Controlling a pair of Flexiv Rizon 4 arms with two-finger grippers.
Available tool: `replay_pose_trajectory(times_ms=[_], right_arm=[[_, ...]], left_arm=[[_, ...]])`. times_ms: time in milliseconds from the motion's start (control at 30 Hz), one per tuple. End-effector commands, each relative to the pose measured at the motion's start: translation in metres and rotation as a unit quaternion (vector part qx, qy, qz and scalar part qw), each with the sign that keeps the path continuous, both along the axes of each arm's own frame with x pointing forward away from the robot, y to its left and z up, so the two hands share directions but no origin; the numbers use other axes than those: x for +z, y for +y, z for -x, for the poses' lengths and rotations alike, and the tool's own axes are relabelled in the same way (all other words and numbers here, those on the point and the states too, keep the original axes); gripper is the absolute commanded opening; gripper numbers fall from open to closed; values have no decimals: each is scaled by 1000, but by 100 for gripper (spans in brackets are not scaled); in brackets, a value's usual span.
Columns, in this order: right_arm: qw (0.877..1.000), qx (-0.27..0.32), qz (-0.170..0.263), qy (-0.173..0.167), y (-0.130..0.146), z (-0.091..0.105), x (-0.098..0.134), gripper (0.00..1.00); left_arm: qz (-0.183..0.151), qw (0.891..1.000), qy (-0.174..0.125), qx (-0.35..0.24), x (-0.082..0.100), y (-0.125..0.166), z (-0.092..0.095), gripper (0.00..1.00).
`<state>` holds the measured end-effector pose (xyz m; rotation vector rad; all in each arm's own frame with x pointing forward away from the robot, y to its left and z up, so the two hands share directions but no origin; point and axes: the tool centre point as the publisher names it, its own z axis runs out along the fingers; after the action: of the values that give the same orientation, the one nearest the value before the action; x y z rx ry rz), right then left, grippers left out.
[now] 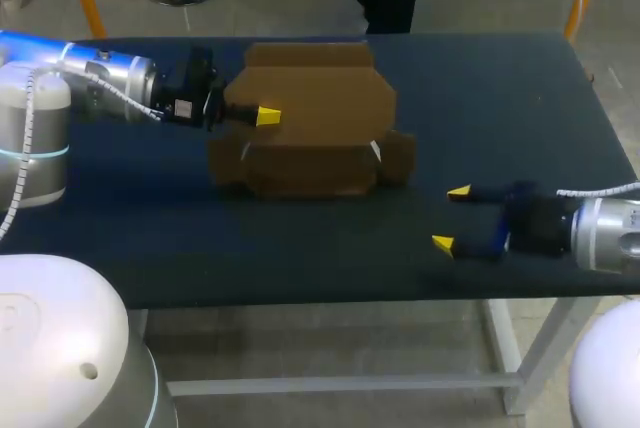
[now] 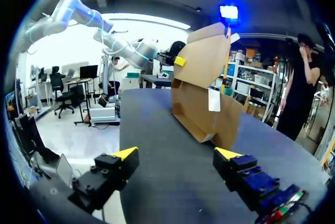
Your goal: Assemble the packaging by folding the flat box into shape, placing the metal phone stand inside, and closing the box properly
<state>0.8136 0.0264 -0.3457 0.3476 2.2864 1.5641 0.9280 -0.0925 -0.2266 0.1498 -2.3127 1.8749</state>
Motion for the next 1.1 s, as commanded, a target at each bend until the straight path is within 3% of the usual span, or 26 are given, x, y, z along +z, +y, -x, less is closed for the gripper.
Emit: replay_pose_trajectory(times_ms=[33,400,1100], right_arm=[[1000,9,-10,-7,-16,-5,1,100],[1000,9,-25,-4,-26,-44,-4,100],[999,34,-33,-3,-7,-112,-13,100]], left_arm=[[-1,1000,0,-1,-1,0,0,0],[-1,1000,0,-1,-1,0,0,0],[-1,1000,0,-1,-1,0,0,0]])
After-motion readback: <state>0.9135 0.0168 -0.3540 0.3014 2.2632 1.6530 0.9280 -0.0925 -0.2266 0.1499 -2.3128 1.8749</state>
